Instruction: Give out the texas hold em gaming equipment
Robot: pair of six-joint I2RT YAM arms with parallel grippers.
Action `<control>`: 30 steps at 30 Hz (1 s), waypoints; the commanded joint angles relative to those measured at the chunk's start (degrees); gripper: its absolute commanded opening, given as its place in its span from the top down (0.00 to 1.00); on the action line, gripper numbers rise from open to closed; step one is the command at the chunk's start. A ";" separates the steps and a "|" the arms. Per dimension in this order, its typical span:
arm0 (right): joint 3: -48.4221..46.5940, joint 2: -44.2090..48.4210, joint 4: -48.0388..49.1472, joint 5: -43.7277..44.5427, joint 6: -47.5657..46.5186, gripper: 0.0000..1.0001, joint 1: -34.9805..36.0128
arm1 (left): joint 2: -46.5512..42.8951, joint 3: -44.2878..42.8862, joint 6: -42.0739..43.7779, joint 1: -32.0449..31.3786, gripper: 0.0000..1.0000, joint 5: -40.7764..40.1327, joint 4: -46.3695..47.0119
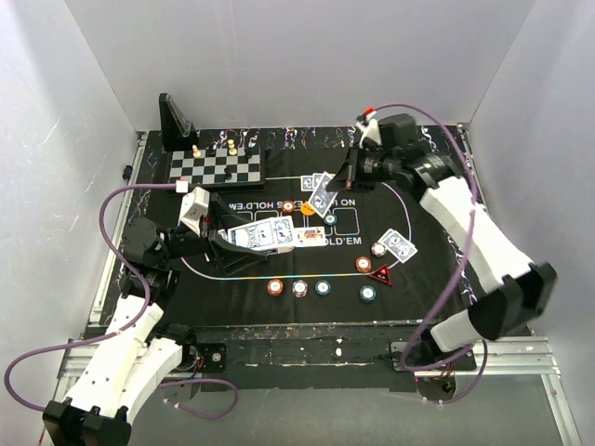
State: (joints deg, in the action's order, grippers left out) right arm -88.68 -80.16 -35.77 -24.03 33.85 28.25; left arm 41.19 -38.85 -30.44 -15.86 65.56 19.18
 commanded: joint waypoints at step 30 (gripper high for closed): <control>-27.24 -49.92 -24.09 74.40 -23.74 0.99 26.33 | -2.52 -5.10 0.38 0.39 1.00 -0.61 -6.00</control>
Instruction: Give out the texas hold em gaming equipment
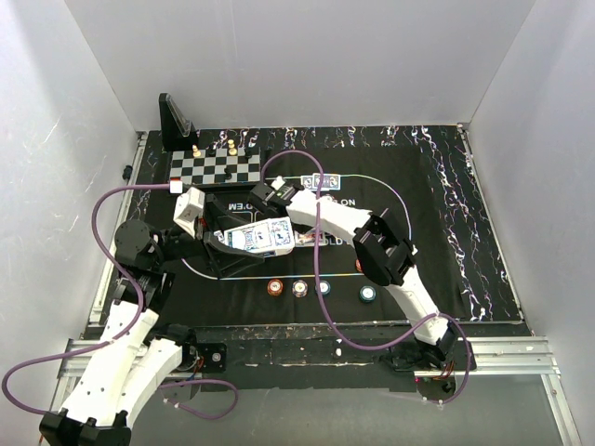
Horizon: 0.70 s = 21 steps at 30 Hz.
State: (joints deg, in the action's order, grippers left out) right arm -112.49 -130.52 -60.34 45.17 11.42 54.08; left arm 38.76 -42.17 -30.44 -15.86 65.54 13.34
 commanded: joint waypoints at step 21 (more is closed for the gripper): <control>1.64 -2.03 8.21 -20.63 11.51 0.80 3.40 | 0.61 -2.12 -0.59 0.39 1.00 -1.03 0.37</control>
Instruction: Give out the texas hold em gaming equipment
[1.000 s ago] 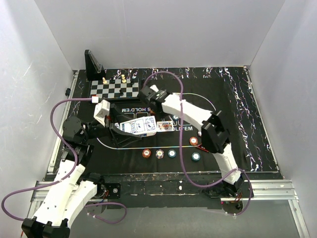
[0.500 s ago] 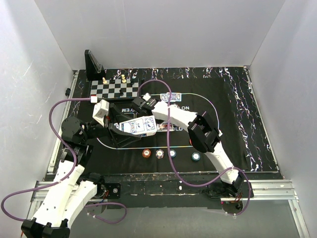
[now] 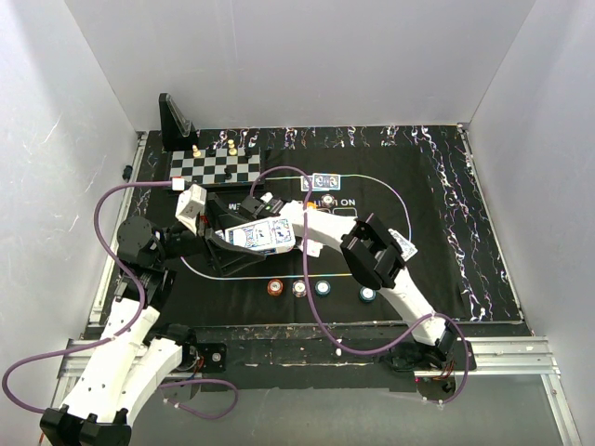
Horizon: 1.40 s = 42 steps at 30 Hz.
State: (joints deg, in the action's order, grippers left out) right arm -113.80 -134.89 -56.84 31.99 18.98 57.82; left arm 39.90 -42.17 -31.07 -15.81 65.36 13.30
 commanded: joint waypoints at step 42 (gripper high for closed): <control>56.03 63.25 59.67 -74.32 42.15 0.12 -35.23 | 3.08 -1.25 2.95 0.43 1.00 -1.29 4.71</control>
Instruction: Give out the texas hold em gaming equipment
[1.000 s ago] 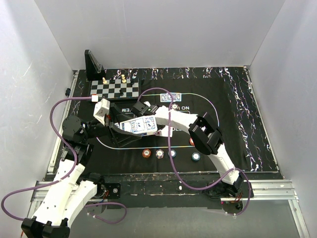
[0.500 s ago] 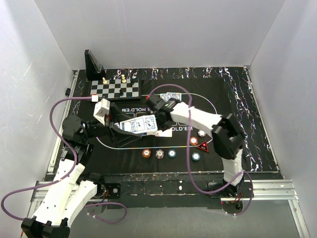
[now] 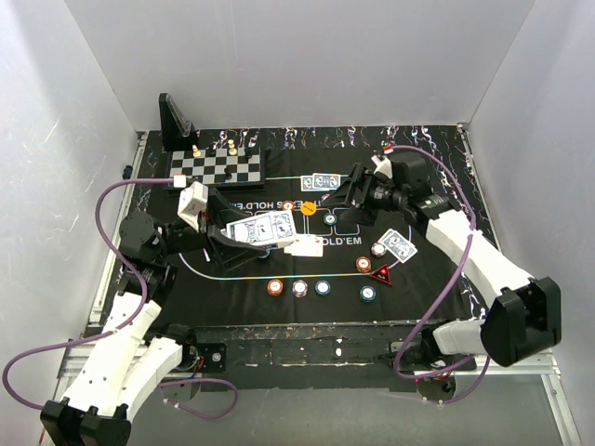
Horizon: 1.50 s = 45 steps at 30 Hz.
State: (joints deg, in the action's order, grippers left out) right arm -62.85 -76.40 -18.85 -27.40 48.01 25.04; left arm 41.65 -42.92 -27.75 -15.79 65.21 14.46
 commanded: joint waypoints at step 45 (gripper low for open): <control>-4.82 -2.87 39.42 -15.67 31.27 0.51 18.64 | 6.43 -3.58 7.18 0.68 1.00 -3.16 -1.89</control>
State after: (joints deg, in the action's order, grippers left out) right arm -64.31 -77.89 19.14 -44.10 78.91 42.57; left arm 47.83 -43.99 -22.48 -15.42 63.09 13.93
